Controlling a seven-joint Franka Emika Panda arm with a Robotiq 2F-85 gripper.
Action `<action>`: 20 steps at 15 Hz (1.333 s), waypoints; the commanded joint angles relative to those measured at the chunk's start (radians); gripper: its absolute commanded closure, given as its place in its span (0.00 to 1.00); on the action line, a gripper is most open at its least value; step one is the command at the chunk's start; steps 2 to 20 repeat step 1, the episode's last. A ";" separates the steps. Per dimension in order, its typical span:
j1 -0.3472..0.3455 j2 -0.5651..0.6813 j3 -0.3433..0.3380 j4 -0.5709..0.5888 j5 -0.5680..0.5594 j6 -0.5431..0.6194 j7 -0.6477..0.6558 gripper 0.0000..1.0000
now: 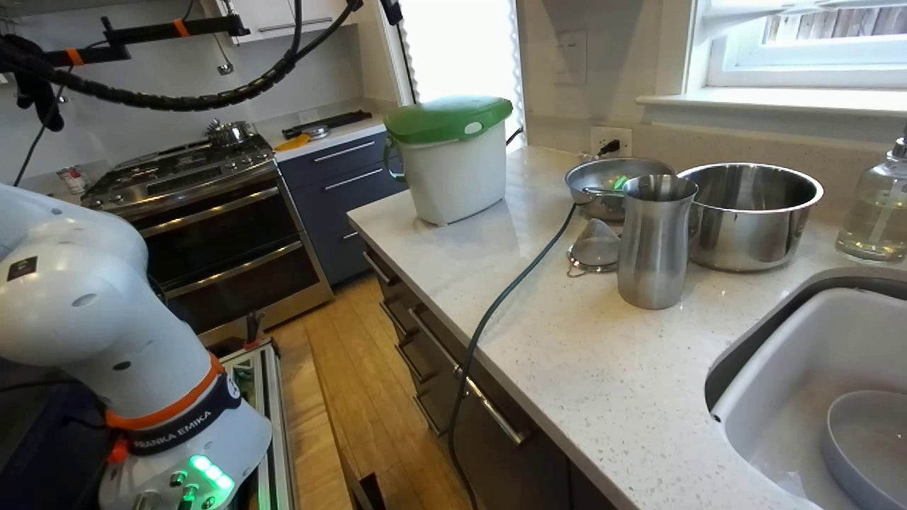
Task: Close the lid of the bin
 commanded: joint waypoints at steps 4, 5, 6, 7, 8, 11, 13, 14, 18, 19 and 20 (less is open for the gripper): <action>-0.013 0.002 0.008 0.003 0.007 -0.004 -0.006 0.00; -0.013 0.002 0.008 0.003 0.007 -0.004 -0.006 0.00; -0.013 0.002 0.008 0.003 0.007 -0.004 -0.006 0.00; -0.013 0.002 0.008 0.003 0.007 -0.004 -0.006 0.00; -0.013 0.002 0.008 0.003 0.007 -0.004 -0.006 0.00; -0.013 0.002 0.008 0.003 0.007 -0.004 -0.006 0.00; -0.013 0.002 0.008 0.003 0.007 -0.004 -0.006 0.00; -0.013 0.002 0.008 0.003 0.007 -0.004 -0.006 0.00; -0.013 0.002 0.008 0.003 0.007 -0.004 -0.006 0.00; -0.013 0.002 0.008 0.003 0.007 -0.004 -0.006 0.00; -0.013 0.002 0.008 0.003 0.007 -0.004 -0.006 0.00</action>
